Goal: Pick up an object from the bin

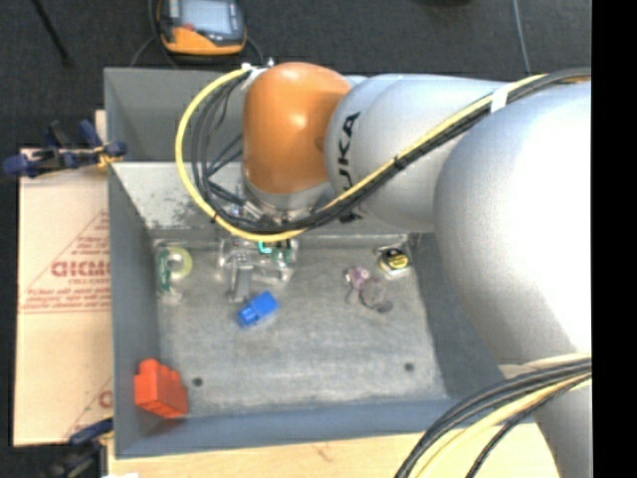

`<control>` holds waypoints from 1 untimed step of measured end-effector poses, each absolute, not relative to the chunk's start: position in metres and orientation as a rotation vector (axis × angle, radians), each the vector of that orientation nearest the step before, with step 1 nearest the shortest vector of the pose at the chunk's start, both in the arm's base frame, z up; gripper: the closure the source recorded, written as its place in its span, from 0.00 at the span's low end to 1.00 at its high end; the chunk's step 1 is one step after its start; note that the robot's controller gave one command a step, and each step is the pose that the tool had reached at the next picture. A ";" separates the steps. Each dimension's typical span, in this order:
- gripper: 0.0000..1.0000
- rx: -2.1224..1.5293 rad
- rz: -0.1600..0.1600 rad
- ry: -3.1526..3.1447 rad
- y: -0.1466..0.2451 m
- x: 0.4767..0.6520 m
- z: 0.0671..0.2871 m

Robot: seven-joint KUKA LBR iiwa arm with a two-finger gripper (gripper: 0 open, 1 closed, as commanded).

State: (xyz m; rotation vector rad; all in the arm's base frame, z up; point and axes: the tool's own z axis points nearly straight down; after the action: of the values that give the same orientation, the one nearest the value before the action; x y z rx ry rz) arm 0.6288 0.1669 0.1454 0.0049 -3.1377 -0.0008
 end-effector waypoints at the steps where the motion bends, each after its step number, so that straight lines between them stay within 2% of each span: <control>1: 0.00 -0.112 0.000 -3.139 0.145 0.587 0.141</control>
Offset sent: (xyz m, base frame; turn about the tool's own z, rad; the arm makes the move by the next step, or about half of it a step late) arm -0.0419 -0.0209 -0.0045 0.0766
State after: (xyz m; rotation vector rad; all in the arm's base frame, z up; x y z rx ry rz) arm 0.5865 0.1449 0.1410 -0.1120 -3.1394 0.0005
